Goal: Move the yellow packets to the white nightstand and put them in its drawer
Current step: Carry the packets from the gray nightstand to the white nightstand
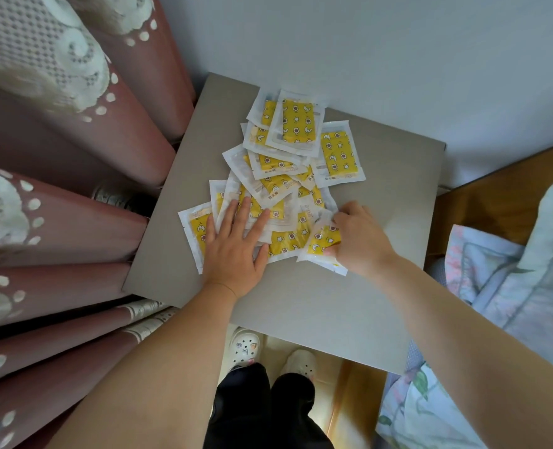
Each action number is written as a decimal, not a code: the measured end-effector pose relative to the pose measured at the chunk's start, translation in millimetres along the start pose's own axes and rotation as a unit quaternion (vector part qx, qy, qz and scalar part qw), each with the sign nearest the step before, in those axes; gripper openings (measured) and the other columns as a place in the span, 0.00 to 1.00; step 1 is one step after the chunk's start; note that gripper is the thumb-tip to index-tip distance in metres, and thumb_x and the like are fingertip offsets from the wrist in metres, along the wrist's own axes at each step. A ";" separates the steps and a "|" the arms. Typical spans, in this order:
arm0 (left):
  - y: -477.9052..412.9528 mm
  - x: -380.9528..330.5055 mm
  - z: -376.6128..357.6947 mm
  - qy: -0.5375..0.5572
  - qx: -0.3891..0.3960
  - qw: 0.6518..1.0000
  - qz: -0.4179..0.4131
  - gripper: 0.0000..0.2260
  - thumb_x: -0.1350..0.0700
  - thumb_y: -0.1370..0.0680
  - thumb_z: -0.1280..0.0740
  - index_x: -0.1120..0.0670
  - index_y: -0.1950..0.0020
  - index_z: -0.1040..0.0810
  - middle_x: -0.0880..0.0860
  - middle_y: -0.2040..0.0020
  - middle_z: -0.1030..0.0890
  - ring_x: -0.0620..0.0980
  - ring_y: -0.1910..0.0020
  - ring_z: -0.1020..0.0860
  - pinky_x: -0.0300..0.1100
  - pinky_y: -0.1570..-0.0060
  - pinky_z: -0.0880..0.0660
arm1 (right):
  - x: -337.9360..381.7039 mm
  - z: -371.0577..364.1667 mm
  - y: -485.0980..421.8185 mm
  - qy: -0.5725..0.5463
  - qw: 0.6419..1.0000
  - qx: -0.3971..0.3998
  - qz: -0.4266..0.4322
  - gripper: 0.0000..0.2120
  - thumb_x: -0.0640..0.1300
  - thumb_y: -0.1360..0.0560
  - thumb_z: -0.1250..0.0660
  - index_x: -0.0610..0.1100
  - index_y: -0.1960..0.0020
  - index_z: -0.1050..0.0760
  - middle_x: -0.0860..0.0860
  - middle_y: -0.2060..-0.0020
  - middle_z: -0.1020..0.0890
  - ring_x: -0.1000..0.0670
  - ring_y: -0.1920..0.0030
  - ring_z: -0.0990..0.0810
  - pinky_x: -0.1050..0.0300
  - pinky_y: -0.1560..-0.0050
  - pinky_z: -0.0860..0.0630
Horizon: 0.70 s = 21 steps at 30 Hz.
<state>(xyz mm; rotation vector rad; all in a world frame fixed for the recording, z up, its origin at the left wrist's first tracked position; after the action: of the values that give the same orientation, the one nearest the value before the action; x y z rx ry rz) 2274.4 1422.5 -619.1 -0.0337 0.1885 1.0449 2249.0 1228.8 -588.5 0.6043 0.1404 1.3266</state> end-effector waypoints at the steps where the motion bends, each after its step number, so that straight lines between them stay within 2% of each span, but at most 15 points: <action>1: -0.2 -0.2 0.1 0.002 -0.001 1.000 0.000 0.25 0.45 0.22 0.48 0.46 0.24 0.39 0.56 0.23 0.40 0.58 0.25 0.42 0.64 0.30 0.46 | -1.4 0.2 -1.2 -0.008 1.000 -0.006 -0.011 0.26 0.48 0.32 0.25 0.40 0.39 0.29 0.45 0.40 0.30 0.44 0.39 0.32 0.55 0.42 0.33; 3: -0.1 -0.3 0.0 0.006 -0.003 1.000 0.001 0.25 0.45 0.22 0.47 0.46 0.25 0.39 0.56 0.23 0.40 0.58 0.25 0.42 0.64 0.30 0.45 | -6.0 2.6 -0.8 -0.049 0.998 -0.014 -0.048 0.31 0.47 0.35 0.22 0.41 0.39 0.32 0.45 0.42 0.29 0.43 0.41 0.30 0.54 0.44 0.33; 6: 0.0 -0.3 -1.5 0.002 0.001 1.000 0.001 0.26 0.45 0.23 0.47 0.46 0.24 0.39 0.56 0.23 0.40 0.58 0.25 0.42 0.64 0.30 0.46 | -16.4 2.3 1.0 -0.112 0.987 -0.017 -0.111 0.34 0.47 0.39 0.21 0.42 0.40 0.35 0.46 0.47 0.24 0.43 0.45 0.25 0.51 0.48 0.27; 9: -0.5 0.2 -1.9 -0.001 0.003 1.000 0.001 0.26 0.45 0.23 0.47 0.47 0.24 0.39 0.57 0.23 0.40 0.59 0.25 0.42 0.64 0.30 0.45 | -23.8 -6.6 3.8 -0.110 0.982 0.020 -0.150 0.29 0.50 0.39 0.21 0.44 0.47 0.34 0.51 0.55 0.22 0.46 0.53 0.23 0.54 0.54 0.26; 11: -0.4 -0.1 -1.5 -0.001 0.001 1.000 0.001 0.26 0.45 0.23 0.47 0.47 0.24 0.38 0.57 0.23 0.40 0.59 0.25 0.41 0.64 0.30 0.45 | -26.2 -16.2 5.3 -0.136 0.976 0.063 -0.155 0.24 0.52 0.38 0.22 0.44 0.49 0.27 0.51 0.57 0.20 0.48 0.54 0.20 0.56 0.55 0.25; 13: -0.5 -0.5 -1.3 -0.001 0.000 1.000 0.000 0.26 0.44 0.23 0.47 0.47 0.24 0.39 0.57 0.23 0.40 0.59 0.25 0.42 0.64 0.30 0.45 | -27.5 -18.4 6.9 -0.172 0.970 0.076 -0.155 0.16 0.51 0.37 0.23 0.46 0.54 0.22 0.51 0.60 0.18 0.48 0.56 0.19 0.58 0.57 0.24; 15: -0.5 -0.1 -1.2 -0.002 -0.002 1.000 0.000 0.26 0.44 0.23 0.47 0.47 0.24 0.39 0.57 0.23 0.40 0.59 0.25 0.42 0.64 0.30 0.45 | -30.3 -16.1 9.8 -0.218 0.958 0.070 -0.173 0.12 0.48 0.36 0.23 0.45 0.58 0.21 0.50 0.63 0.19 0.48 0.60 0.19 0.58 0.59 0.24; 17: -0.1 -0.1 -0.6 -0.004 -0.004 1.000 0.000 0.27 0.44 0.23 0.47 0.47 0.24 0.39 0.57 0.23 0.40 0.59 0.25 0.42 0.64 0.30 0.45 | -37.3 -18.7 16.0 -0.298 0.929 0.056 -0.212 0.12 0.43 0.36 0.22 0.40 0.56 0.20 0.46 0.63 0.18 0.46 0.61 0.19 0.55 0.57 0.23; 19: -0.4 -0.4 -1.4 -0.008 -0.001 1.000 0.000 0.27 0.43 0.23 0.48 0.47 0.24 0.39 0.57 0.23 0.40 0.59 0.25 0.42 0.64 0.31 0.45 | -49.0 -27.4 27.7 -0.407 0.872 0.027 -0.270 0.14 0.40 0.37 0.22 0.38 0.54 0.20 0.43 0.59 0.17 0.43 0.58 0.18 0.51 0.52 0.21; 21: -0.1 -0.5 -2.2 -0.012 0.004 1.000 0.002 0.27 0.42 0.23 0.49 0.46 0.24 0.39 0.57 0.23 0.41 0.59 0.24 0.42 0.64 0.31 0.46 | -63.9 -35.2 41.6 -0.481 0.811 -0.042 -0.330 0.09 0.40 0.35 0.22 0.41 0.59 0.21 0.44 0.60 0.18 0.43 0.58 0.18 0.51 0.53 0.20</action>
<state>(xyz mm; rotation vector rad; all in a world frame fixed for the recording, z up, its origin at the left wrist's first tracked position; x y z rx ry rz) 2274.0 1421.8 -621.2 -0.0132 0.1710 1.0481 2181.4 1185.5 -613.0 0.9758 -0.5063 0.2450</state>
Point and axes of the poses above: each hand's wrist, its own y-axis away from the middle knuckle, its own z-axis out of the back of the hand, x = y × z, the point moved 8 cm from there along -y, towards the middle knuckle
